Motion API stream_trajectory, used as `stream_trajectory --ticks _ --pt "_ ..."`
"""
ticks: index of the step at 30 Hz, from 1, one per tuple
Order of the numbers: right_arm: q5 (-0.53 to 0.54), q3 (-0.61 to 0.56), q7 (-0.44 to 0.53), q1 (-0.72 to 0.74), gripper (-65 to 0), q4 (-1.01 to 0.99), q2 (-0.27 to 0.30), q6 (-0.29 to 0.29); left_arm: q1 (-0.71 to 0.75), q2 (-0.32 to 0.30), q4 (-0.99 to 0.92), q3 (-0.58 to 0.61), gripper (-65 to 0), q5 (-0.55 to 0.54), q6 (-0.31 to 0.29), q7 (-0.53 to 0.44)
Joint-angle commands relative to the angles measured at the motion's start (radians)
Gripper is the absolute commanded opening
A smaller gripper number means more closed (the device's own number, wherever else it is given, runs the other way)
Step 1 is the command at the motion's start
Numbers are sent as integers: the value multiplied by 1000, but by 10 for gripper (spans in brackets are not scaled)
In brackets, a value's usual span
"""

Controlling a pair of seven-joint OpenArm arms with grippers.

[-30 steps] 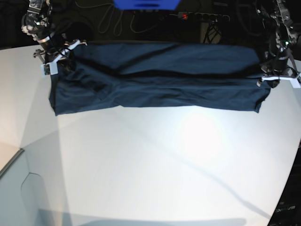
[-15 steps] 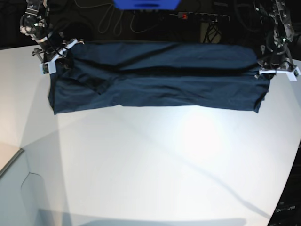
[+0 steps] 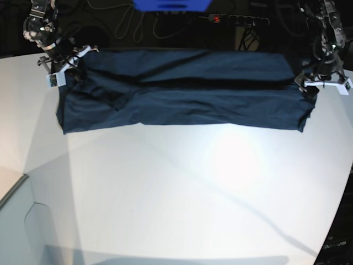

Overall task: Layout the t-shirt on the table in an organized manner, then fold the t-shirt properly
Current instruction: 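Hold the strip ends with both grippers and tug them apart to straighten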

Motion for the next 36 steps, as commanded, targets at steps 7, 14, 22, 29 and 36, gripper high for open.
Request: stream_trajectory --ticks 7,14,22,29,36 --pt "12 1 10 16 -650 14 6 14 -18 -17 -22 0 -134 0 -4 -15" --pt "12 1 10 17 -650 17 8 14 -49 -17 -109 14 -134 0 -4 -15" --pt "12 1 10 22 -650 17 6 14 -52 -63 -117 140 -198 0 -4 -17" --pt "12 1 10 22 -650 17 6 14 -52 -61 -118 141 -375 0 -4 -17" --pt "12 1 8 36 -650 14 5 14 -54 -63 -117 143 -650 0 -4 -17"
